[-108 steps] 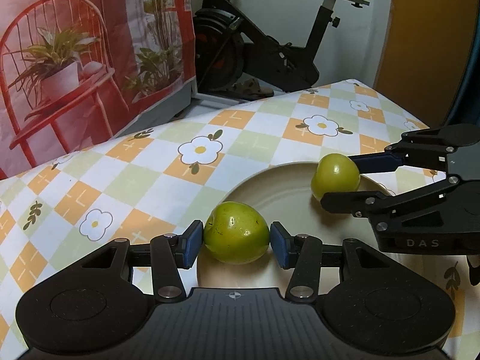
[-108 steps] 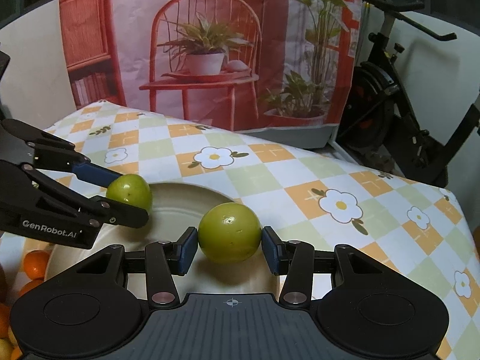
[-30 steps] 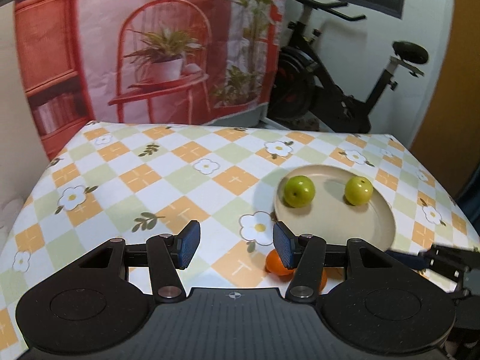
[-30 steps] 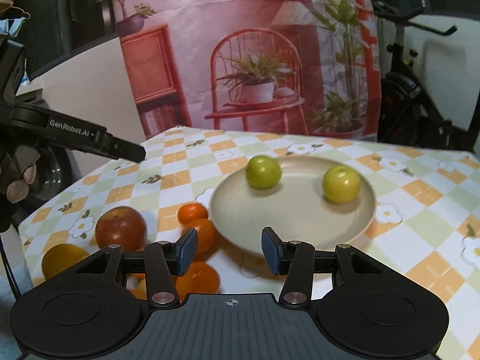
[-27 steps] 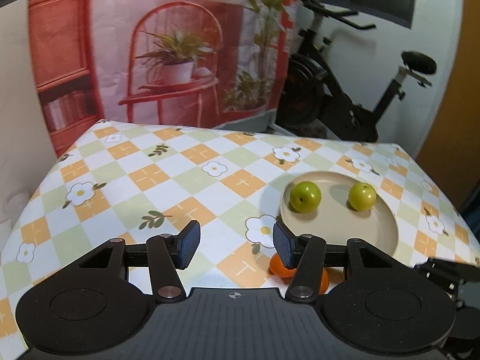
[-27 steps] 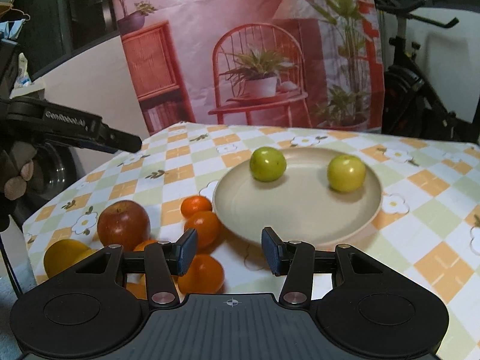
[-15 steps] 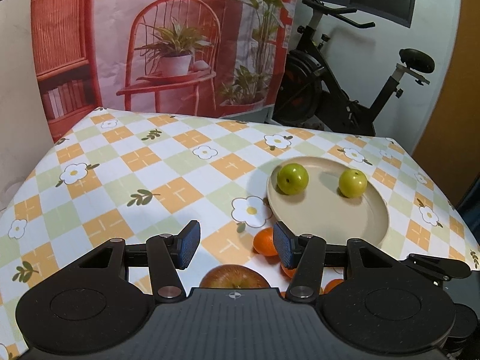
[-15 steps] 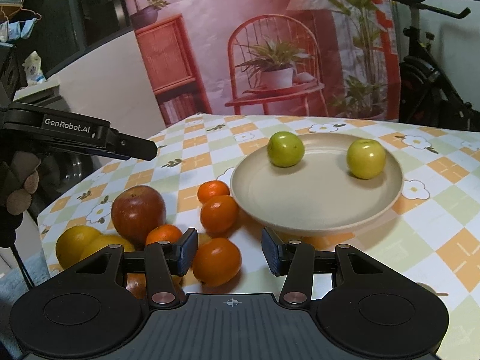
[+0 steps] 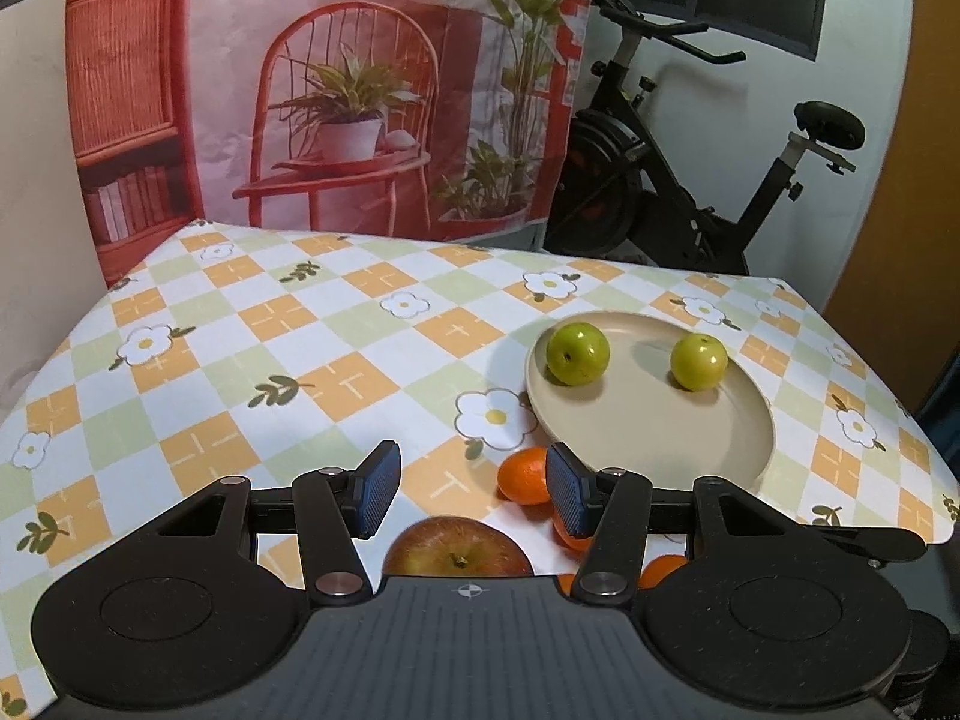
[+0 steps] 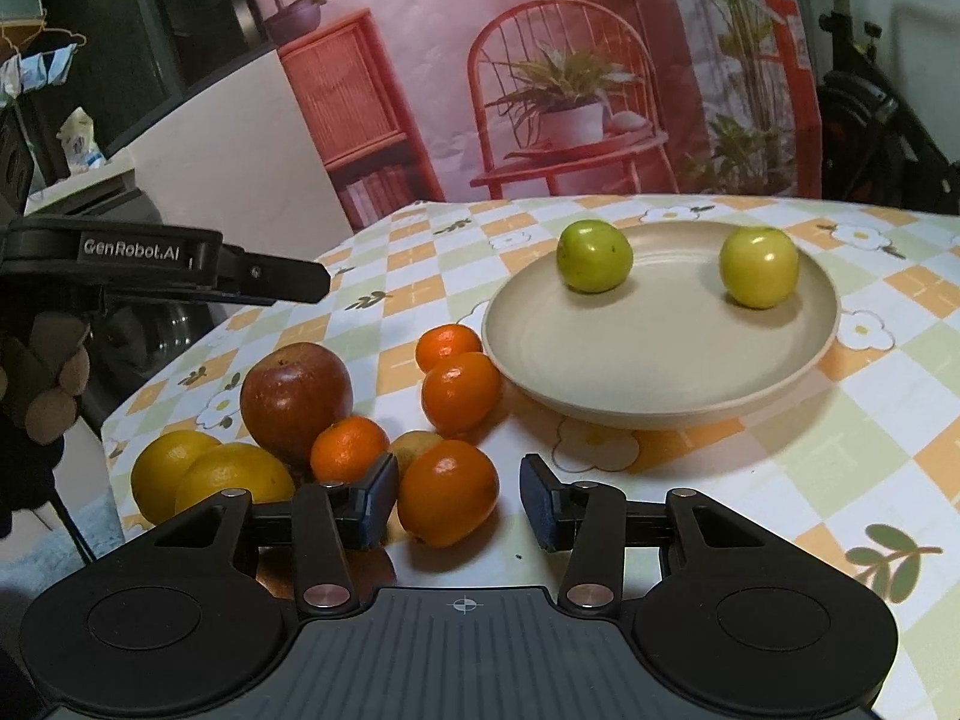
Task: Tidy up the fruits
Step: 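Move both tools back toward the oranges beside the plate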
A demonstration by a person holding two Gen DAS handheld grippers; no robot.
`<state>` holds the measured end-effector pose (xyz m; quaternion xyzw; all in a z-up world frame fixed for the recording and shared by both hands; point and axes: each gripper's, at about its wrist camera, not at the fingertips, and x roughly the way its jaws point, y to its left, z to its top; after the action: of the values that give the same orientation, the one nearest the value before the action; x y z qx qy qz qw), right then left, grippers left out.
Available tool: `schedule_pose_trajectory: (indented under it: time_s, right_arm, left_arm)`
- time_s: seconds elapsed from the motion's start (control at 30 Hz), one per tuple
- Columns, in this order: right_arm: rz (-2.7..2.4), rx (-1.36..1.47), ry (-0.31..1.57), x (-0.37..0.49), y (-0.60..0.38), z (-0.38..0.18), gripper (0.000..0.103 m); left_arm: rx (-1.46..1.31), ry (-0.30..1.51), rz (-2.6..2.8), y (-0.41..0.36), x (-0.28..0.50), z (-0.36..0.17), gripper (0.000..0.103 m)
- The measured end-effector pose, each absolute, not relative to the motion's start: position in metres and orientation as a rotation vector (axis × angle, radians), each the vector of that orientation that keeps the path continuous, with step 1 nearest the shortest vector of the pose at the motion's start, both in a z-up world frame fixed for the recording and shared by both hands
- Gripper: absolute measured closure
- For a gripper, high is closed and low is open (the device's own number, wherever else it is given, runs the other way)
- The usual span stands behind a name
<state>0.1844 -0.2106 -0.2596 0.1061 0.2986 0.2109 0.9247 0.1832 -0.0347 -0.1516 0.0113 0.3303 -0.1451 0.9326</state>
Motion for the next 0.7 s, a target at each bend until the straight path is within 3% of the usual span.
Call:
schedule_pose_trajectory:
  time_s: [0.27, 0.7]
  right_arm:
    - [0.469, 0.269, 0.648, 0.19, -0.214, -0.263, 0.069]
    - [0.386, 0.328, 0.584, 0.181, -0.232, -0.261, 0.069]
  left_arm:
    - [0.004, 0.687, -0.302, -0.032, 0.182, -0.156, 0.047]
    - [-0.006, 0.69, -0.339, -0.035, 0.181, -0.159, 0.047]
